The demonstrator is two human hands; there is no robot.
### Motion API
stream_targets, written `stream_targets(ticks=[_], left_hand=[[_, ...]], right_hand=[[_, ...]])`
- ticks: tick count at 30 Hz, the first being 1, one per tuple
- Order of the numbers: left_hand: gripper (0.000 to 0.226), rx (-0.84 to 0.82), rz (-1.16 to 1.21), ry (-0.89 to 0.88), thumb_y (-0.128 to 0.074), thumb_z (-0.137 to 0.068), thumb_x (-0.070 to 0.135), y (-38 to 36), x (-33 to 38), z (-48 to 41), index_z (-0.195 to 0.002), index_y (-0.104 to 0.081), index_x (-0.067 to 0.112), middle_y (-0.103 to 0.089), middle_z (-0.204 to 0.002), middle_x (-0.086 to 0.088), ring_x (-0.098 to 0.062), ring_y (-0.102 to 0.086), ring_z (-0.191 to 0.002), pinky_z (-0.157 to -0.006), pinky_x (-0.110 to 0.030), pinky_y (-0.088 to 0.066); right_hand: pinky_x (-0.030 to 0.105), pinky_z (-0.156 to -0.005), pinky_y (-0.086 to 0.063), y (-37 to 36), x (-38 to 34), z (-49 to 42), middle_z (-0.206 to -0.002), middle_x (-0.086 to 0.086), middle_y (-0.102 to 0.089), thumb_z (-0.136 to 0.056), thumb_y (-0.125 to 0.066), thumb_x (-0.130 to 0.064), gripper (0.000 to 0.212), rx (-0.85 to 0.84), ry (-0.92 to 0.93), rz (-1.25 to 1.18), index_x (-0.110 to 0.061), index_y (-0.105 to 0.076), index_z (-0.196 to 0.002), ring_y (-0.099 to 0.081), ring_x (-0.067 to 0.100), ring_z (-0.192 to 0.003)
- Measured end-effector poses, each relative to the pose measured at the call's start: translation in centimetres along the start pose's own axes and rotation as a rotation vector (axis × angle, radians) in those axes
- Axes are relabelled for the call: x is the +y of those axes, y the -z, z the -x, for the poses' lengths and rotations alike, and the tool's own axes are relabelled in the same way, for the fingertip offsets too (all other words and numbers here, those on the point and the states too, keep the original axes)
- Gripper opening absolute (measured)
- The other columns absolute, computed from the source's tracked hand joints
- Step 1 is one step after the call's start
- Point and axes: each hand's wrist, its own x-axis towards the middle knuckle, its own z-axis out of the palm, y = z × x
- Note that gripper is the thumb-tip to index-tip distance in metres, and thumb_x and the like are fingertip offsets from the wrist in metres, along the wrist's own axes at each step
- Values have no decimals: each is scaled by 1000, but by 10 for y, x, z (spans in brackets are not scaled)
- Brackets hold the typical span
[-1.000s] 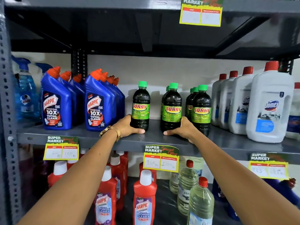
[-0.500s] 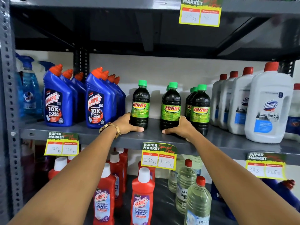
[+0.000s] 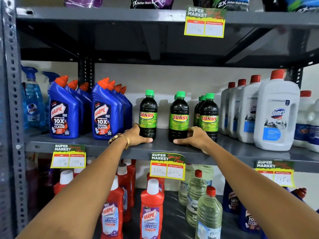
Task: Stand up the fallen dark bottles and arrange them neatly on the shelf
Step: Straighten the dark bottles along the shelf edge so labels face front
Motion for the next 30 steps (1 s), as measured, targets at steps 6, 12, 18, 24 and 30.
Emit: stream_targets(ticks=[6,12,18,24,30], left_hand=[[39,737,31,-449,-60,-89,19,-18,11,43,-125,-48,13,-61,-104,0,-27,-61,-97,-87,-47,-51],[11,283,-21,-685,-59,-91,16,-33,59,52,-93,-69,13,-65,-81,9,4,-56,-70,-65,-15,-43],[17,-27,-37,-512,-65,-90,26,-44,62,26,-98,-76,16,-72,-95,7,1,-61,-85,-77,-14,-42],[17,-97,245,-392,-64,-90,22,-39,56,22,-94,-77,12,-76,-101,1,-6,-67,-100,-96,-21,-47],[15,-95,234,-377,-65,-90,21,-40,58,22,-94,-78,13,-76,-102,1,-5,-66,-99,-93,-19,-46]], right_hand=[[43,-85,-58,29,17,24,-82,3,-68,-69,-86,-34,39,511,60,-46,-8,-66,-88,-68,24,-86],[42,-105,-40,52,29,2,-142,16,-46,-61,-92,-35,97,528,-226,-57,-3,-41,-137,-43,36,-133],[38,-98,-51,64,78,-44,-115,7,-72,-16,-90,-64,118,238,-146,-40,-15,-63,-120,-66,24,-108],[33,-91,-47,59,53,-23,-118,10,-68,-56,-91,-32,79,205,-138,-68,-10,-58,-125,-63,27,-111],[30,-87,-41,56,46,-16,-122,11,-53,-70,-86,-16,82,255,-146,-75,-2,-34,-132,-50,22,-107]])
